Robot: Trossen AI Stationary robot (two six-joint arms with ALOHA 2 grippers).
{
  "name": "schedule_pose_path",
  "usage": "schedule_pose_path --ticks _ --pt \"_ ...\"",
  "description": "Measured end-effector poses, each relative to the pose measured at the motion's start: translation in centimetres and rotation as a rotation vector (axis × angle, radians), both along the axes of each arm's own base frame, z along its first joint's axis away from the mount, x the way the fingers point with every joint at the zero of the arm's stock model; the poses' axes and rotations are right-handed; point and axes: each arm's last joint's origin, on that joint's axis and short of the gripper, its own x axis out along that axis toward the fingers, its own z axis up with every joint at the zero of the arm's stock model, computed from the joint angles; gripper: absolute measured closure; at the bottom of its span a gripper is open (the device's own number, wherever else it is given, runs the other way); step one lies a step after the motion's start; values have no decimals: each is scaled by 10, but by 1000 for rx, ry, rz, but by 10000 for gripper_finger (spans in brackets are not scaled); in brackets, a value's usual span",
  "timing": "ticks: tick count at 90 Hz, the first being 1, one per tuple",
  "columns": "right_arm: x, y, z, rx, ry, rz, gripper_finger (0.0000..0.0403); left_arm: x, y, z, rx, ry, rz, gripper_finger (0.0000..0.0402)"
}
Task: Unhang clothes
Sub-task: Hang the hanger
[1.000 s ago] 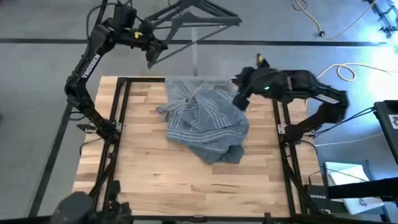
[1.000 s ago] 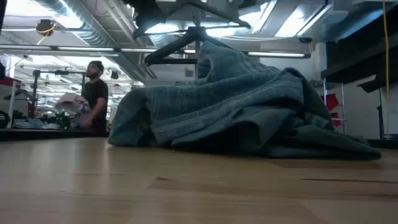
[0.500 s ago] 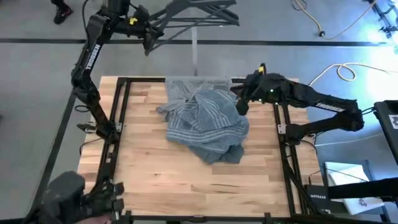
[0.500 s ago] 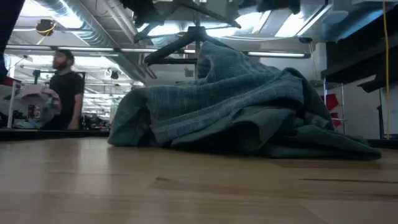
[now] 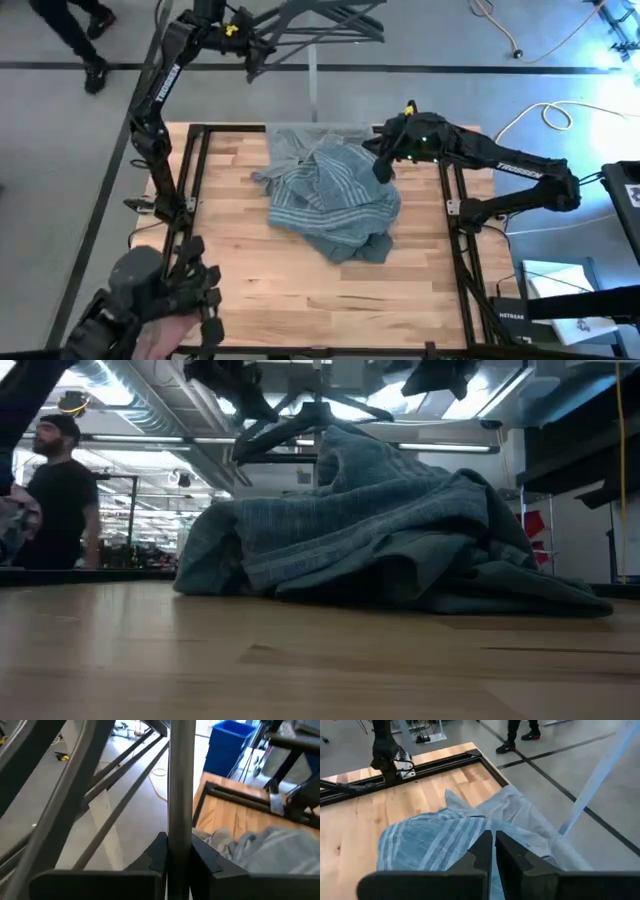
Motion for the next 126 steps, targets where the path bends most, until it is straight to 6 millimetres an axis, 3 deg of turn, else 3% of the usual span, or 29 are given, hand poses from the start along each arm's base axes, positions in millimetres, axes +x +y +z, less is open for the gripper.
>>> schedule_pose_path --ticks 31,63,105,126 --pt "-5 -16 0 -15 3 -48 398 13 24 -11 1 -93 -11 377" --pt "-6 -16 0 -21 7 -35 398 31 24 -17 10 -107 -70 377" --pt "-6 -16 0 -13 11 -36 398 57 31 -41 -38 -89 -113 377" --pt "-6 -16 0 -10 10 -30 398 56 33 -40 -17 -92 -99 377"
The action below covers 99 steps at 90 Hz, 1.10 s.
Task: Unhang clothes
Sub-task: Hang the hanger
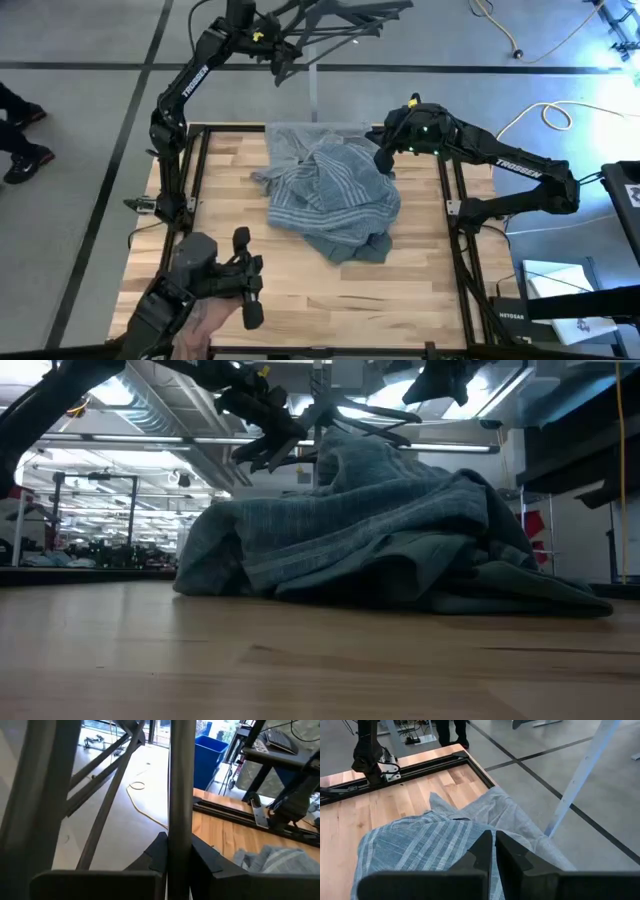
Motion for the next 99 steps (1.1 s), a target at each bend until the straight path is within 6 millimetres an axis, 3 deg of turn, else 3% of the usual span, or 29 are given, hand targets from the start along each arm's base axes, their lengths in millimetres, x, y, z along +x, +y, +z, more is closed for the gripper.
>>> schedule_pose_path --ticks 26,47,65,82,99 --pt "0 0 0 -8 3 -17 398 -1 0 -1 23 23 5 336" --pt "4 -2 -2 -10 10 -15 398 -2 0 -4 10 52 31 352" --pt "7 -3 -6 -2 27 -15 398 -1 1 -3 72 85 85 342" --pt "10 -4 -8 6 37 -15 398 -3 -2 11 221 151 185 324" --pt "10 -4 -8 15 34 -19 398 -12 -3 27 224 115 223 318"
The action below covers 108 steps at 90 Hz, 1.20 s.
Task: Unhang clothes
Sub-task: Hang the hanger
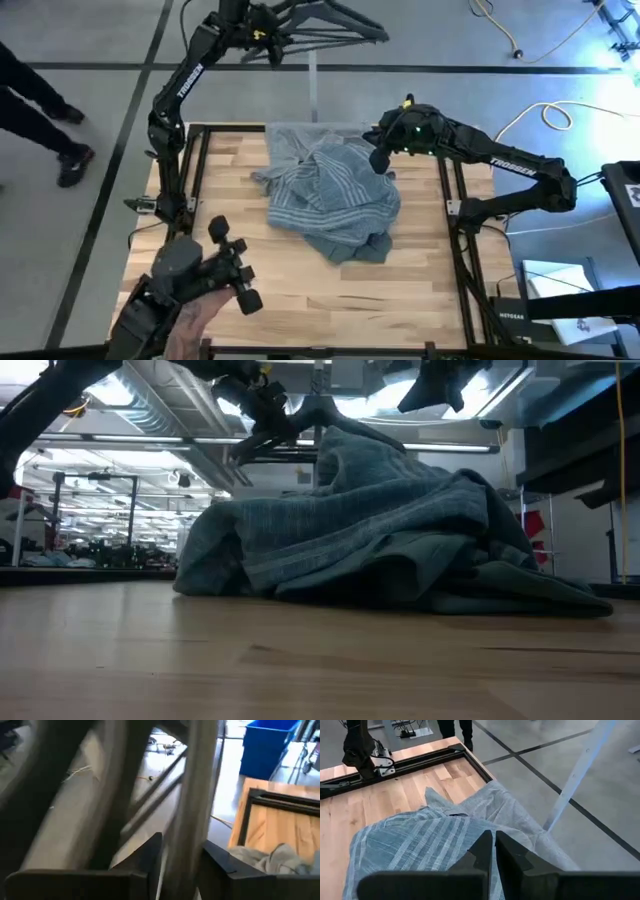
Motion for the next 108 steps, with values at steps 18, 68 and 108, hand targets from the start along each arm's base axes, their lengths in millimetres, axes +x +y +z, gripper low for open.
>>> schedule_pose_path --ticks 18,68,108 --pt "0 0 0 3 -2 -2 398 -6 -4 13 98 52 59 318" --pt "1 0 0 34 -18 -23 398 -37 5 6 36 125 77 318" --pt "8 -3 -7 63 -4 -33 398 -58 -1 21 93 135 85 317"
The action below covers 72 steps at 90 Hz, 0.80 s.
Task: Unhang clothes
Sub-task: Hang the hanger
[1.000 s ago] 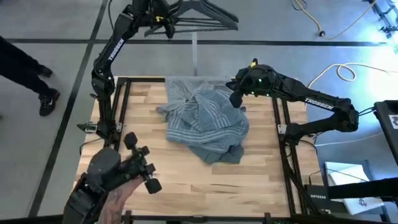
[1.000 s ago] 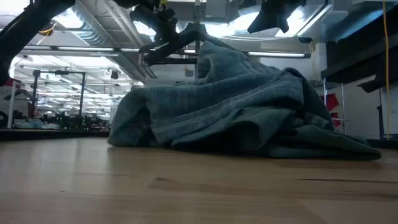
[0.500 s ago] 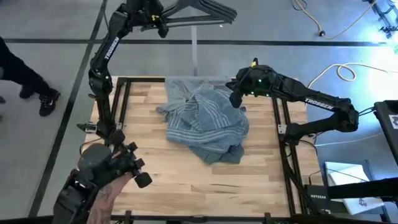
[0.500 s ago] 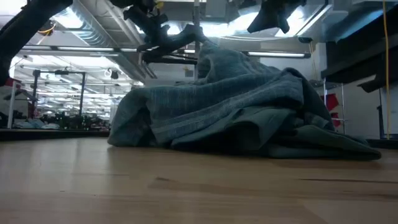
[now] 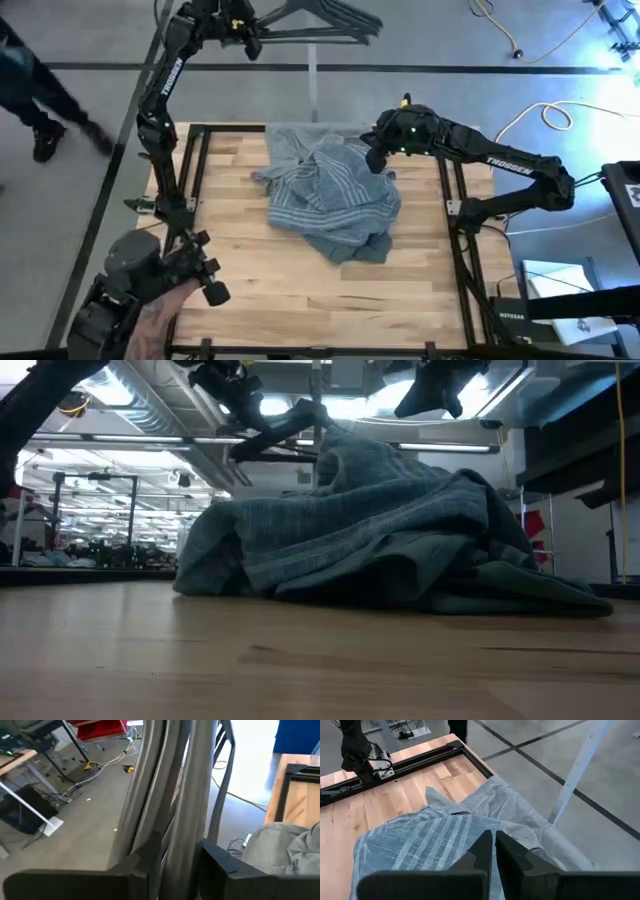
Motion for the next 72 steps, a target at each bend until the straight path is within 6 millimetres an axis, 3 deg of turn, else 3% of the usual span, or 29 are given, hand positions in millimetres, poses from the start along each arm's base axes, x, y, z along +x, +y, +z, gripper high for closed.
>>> schedule_pose_path --ticks 42,72 --pt "4 0 -4 23 7 30 398 0 -5 -7 -98 -37 -118 315" --pt "4 0 -4 32 7 43 398 -1 -11 6 -62 -78 -119 243"
